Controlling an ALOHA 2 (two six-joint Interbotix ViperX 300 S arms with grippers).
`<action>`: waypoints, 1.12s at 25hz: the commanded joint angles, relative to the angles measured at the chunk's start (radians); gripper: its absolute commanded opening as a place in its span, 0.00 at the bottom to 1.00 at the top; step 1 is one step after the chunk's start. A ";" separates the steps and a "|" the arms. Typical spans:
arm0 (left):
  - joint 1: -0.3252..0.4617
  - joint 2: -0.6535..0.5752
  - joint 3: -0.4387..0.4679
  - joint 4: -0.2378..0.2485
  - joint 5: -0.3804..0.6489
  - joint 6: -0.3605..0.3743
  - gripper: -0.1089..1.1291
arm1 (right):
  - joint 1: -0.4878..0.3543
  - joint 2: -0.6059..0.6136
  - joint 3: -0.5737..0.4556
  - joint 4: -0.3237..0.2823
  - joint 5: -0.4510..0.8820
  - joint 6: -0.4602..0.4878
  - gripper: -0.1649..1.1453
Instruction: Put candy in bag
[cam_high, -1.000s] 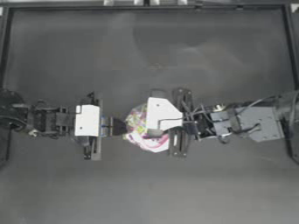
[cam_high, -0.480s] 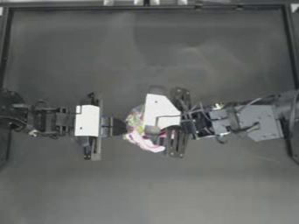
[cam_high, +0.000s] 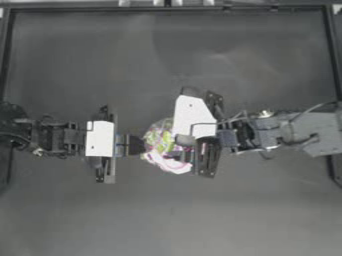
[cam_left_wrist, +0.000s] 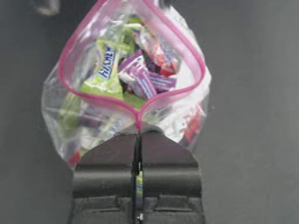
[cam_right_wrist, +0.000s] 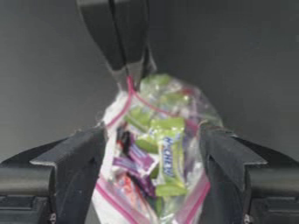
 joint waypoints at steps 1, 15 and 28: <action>0.005 -0.048 -0.023 -0.005 -0.008 0.023 0.12 | 0.011 -0.058 -0.009 -0.005 -0.006 0.000 0.83; 0.009 -0.140 -0.008 -0.005 0.008 0.051 0.12 | 0.017 -0.195 0.063 -0.011 -0.009 0.020 0.83; 0.015 -0.196 0.012 -0.006 0.014 0.054 0.12 | 0.015 -0.236 0.109 -0.006 -0.061 0.020 0.83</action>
